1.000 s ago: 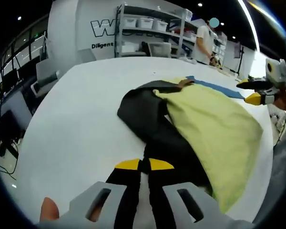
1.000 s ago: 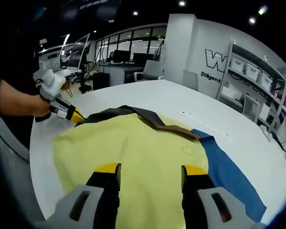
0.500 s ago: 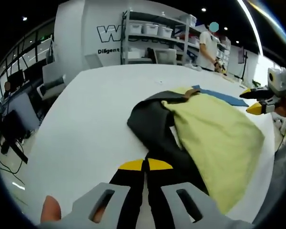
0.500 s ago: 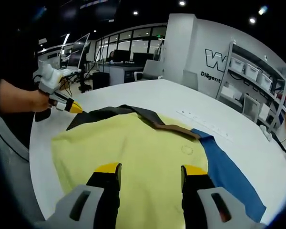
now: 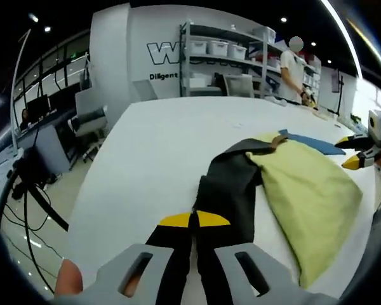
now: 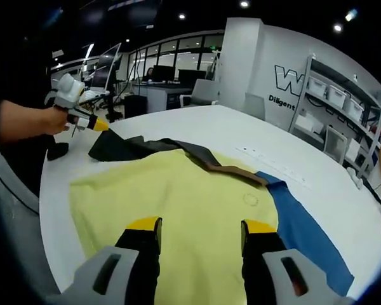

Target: Fold the garment on the visible template until the final outline fits inside the template.

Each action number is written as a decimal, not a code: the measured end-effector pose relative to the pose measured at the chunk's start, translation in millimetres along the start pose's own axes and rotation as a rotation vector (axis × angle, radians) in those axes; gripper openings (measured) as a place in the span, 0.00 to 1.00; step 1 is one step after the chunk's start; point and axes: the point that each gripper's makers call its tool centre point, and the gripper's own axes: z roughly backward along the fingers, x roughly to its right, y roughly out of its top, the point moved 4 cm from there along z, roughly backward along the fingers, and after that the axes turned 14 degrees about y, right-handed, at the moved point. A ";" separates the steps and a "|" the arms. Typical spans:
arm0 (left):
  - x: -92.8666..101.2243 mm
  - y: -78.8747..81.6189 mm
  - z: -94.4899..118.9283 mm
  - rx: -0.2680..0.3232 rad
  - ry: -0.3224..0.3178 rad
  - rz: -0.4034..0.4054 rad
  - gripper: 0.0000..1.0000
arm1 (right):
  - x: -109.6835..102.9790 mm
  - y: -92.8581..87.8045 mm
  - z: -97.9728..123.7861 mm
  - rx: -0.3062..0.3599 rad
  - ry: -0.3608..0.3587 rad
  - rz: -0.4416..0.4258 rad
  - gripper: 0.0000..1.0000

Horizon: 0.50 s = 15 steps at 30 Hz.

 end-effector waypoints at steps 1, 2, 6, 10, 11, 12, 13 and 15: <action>-5.1 0.5 -1.0 -0.003 0.010 0.002 0.00 | 0.0 -0.1 -0.1 0.000 0.000 0.000 0.47; -6.5 0.6 -1.2 -0.003 0.013 0.002 0.00 | 0.0 0.0 -0.1 0.000 0.000 0.000 0.47; -21.4 -0.3 -3.5 -0.020 0.056 -0.009 0.00 | -0.3 -0.1 0.1 -0.002 0.000 0.002 0.47; -30.6 -8.2 -5.3 -0.065 0.087 -0.004 0.00 | 1.2 -0.9 0.8 -0.004 -0.004 -0.001 0.47; -30.5 -9.7 -5.6 -0.070 0.087 -0.004 0.00 | 1.5 -1.1 0.9 -0.004 -0.005 -0.001 0.47; -29.8 -10.4 -5.6 -0.068 0.085 -0.006 0.00 | 1.6 -1.3 0.8 -0.005 -0.005 -0.002 0.47; -29.7 -12.0 -5.9 -0.074 0.089 -0.008 0.00 | 1.6 -1.3 0.7 -0.004 -0.005 -0.002 0.47; -27.5 -15.2 -7.2 -0.081 0.088 -0.008 0.00 | 1.2 -1.9 0.2 -0.007 -0.004 -0.002 0.47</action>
